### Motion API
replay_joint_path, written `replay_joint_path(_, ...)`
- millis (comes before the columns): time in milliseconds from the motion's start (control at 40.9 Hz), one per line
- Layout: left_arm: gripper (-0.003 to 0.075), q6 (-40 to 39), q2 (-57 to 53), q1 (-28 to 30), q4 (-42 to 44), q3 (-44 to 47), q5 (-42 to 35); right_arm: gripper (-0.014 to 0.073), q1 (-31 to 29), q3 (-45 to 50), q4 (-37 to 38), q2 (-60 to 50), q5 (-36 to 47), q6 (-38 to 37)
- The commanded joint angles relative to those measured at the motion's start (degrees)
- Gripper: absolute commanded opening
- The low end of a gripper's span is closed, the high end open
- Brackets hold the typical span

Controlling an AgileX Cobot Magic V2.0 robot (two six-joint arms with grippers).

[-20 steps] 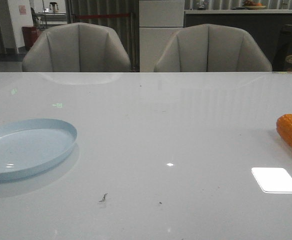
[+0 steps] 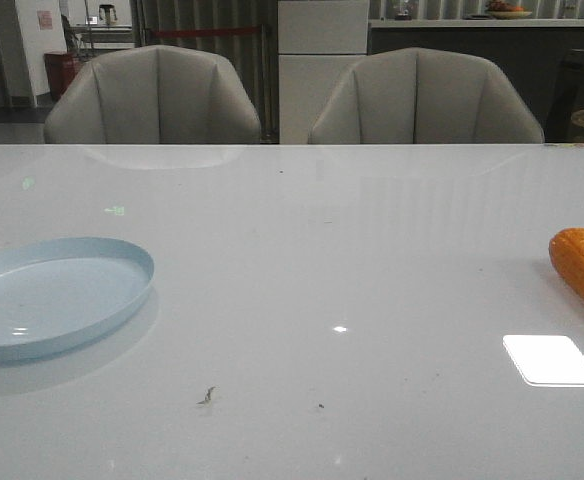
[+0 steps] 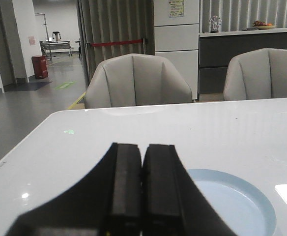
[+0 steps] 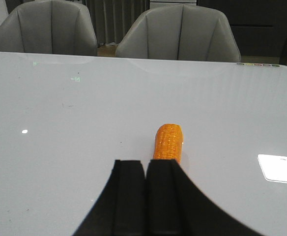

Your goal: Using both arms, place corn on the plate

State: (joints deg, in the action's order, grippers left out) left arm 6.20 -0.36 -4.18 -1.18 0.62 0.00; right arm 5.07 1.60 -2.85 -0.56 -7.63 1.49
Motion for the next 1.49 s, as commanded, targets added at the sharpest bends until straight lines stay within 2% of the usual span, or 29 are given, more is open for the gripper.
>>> replay_joint_path(0, 0.0094, -0.5, -1.1, 0.1, 0.0, 2.1, -5.2, 0.0065, -0.2, -1.2, 0.5, -1.4, 4.7, 0.1)
replay_joint_path(465, 0.0094, -0.5, -1.1, 0.1, -0.5, 2.1, -6.4, 0.0065, -0.2, -1.2, 0.5, -1.4, 4.7, 0.1)
replay_joint_path(660, 0.0094, -0.5, -1.1, 0.1, -1.1, 1.4, -13.4, 0.0064, -0.2, -1.5, -0.3, -1.4, 7.6, 0.1)
replay_joint_path(758, 0.0094, -0.5, -1.1, 0.1, -1.1, -1.2, -13.6, 0.0059, -0.2, -3.7, -0.5, -1.4, 7.6, 0.1)
replay_joint_path(905, 0.0094, -0.5, -0.9, 0.1, -1.0, -7.3, -12.5, 0.0059, -0.2, -12.3, -0.5, -0.5, 2.3, 0.1)
replay_joint_path(1101, 0.0094, -0.5, 2.8, 0.1, -1.0, -18.6, -7.5, 0.0059, -0.2, -25.4, -0.5, 7.3, 0.7, 0.1)
replay_joint_path(1321, 0.0094, -0.4, 16.6, 0.1, -0.9, -31.5, -6.5, 0.0059, -0.2, -40.9, -0.5, 24.7, 0.8, 0.1)
replay_joint_path(1468, 0.0094, -0.4, 27.1, 0.1, -0.9, -37.4, -4.8, 0.0059, -0.2, -47.3, -0.5, 35.8, 3.5, 0.1)
